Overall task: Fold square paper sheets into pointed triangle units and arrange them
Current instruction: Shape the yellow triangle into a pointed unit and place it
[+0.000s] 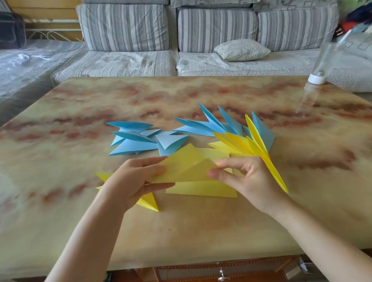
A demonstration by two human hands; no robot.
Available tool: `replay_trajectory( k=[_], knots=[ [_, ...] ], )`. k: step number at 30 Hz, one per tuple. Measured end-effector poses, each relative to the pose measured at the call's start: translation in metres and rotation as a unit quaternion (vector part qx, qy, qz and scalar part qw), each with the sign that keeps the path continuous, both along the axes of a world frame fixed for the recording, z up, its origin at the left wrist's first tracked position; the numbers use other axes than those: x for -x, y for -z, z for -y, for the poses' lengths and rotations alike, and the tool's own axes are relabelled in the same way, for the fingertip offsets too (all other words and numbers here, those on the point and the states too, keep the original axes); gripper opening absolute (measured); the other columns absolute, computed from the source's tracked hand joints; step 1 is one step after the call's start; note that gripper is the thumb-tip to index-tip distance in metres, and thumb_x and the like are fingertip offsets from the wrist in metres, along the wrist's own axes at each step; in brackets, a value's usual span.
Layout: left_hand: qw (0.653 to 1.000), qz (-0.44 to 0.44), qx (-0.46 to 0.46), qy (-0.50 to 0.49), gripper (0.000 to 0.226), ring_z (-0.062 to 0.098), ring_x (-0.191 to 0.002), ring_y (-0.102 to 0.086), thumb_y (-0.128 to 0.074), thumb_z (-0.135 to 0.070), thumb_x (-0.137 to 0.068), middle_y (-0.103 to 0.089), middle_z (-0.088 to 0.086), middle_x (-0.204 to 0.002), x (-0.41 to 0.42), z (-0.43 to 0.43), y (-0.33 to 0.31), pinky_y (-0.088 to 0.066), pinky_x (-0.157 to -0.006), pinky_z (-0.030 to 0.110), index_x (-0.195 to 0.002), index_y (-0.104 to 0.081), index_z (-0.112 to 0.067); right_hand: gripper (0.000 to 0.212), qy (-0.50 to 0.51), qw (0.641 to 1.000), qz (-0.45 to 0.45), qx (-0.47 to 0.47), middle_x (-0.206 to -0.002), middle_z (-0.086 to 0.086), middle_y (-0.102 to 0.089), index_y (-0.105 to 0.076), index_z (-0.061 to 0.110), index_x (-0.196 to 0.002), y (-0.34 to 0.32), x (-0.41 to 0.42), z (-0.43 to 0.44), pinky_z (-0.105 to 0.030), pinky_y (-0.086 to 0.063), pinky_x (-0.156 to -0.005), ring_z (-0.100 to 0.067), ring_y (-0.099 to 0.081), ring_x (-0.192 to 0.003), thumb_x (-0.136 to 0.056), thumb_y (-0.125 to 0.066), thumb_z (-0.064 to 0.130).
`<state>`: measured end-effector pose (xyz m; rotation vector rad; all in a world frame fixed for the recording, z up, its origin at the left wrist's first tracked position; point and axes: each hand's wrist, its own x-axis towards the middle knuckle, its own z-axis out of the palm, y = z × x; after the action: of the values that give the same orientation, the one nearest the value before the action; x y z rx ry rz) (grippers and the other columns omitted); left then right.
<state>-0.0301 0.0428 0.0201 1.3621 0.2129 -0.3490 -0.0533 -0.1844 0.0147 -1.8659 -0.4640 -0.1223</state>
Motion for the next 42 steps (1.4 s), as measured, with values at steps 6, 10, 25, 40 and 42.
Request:
replay_trajectory(
  k=[6,10,25,40,42],
  knots=[
    [0.998,0.042,0.023,0.045,0.025,0.017,-0.075,-0.071,-0.049,0.001,-0.093,-0.073,0.007,-0.089,0.01,0.008,-0.008,-0.059,-0.061,0.027,-0.099,-0.07,-0.011,0.01,0.07,0.997,0.015,-0.031,-0.131,0.016,-0.058,-0.067,0.036,-0.061,-0.002,-0.017,0.002,-0.014,-0.034,-0.103,0.004,-0.051,-0.121,-0.066,-0.073,0.041],
    [0.996,0.054,0.035,0.067,0.025,0.015,-0.073,-0.071,-0.046,0.0,-0.094,-0.073,0.004,-0.085,0.014,0.014,-0.011,-0.059,-0.061,0.027,-0.097,-0.069,-0.009,0.021,0.109,0.99,-0.006,-0.085,-0.111,0.006,-0.07,-0.067,0.022,-0.074,0.0,-0.02,-0.002,-0.019,-0.049,-0.087,0.0,-0.065,-0.095,-0.061,-0.076,0.037],
    [0.952,0.191,-0.231,0.061,0.046,0.004,-0.092,-0.067,-0.054,-0.058,-0.071,-0.074,-0.007,-0.096,0.016,0.021,-0.013,-0.051,-0.087,0.021,-0.1,-0.073,-0.028,0.037,0.1,0.99,-0.052,-0.088,-0.077,0.003,-0.068,-0.057,0.023,-0.092,-0.007,-0.018,-0.004,-0.023,-0.052,-0.076,-0.015,-0.063,-0.075,-0.071,-0.081,0.006],
    [0.93,0.252,-0.263,-0.043,0.014,-0.013,-0.058,-0.057,-0.078,-0.027,-0.075,-0.067,-0.026,-0.062,0.017,0.04,-0.01,-0.038,-0.056,0.002,-0.073,-0.07,-0.039,0.039,0.043,0.996,-0.066,-0.034,-0.082,0.001,-0.07,-0.059,0.025,-0.096,-0.012,-0.012,-0.016,-0.024,-0.051,-0.073,-0.011,-0.06,-0.072,-0.071,-0.081,0.005],
    [0.931,0.249,-0.261,-0.053,0.014,-0.012,-0.057,-0.056,-0.079,-0.028,-0.074,-0.067,-0.025,-0.062,0.017,0.04,-0.01,-0.038,-0.056,0.003,-0.072,-0.07,-0.039,0.038,0.048,0.996,-0.063,-0.035,-0.081,0.003,-0.069,-0.06,0.026,-0.095,-0.012,-0.013,-0.016,-0.023,-0.051,-0.074,-0.011,-0.06,-0.072,-0.07,-0.082,0.006]
  ],
)
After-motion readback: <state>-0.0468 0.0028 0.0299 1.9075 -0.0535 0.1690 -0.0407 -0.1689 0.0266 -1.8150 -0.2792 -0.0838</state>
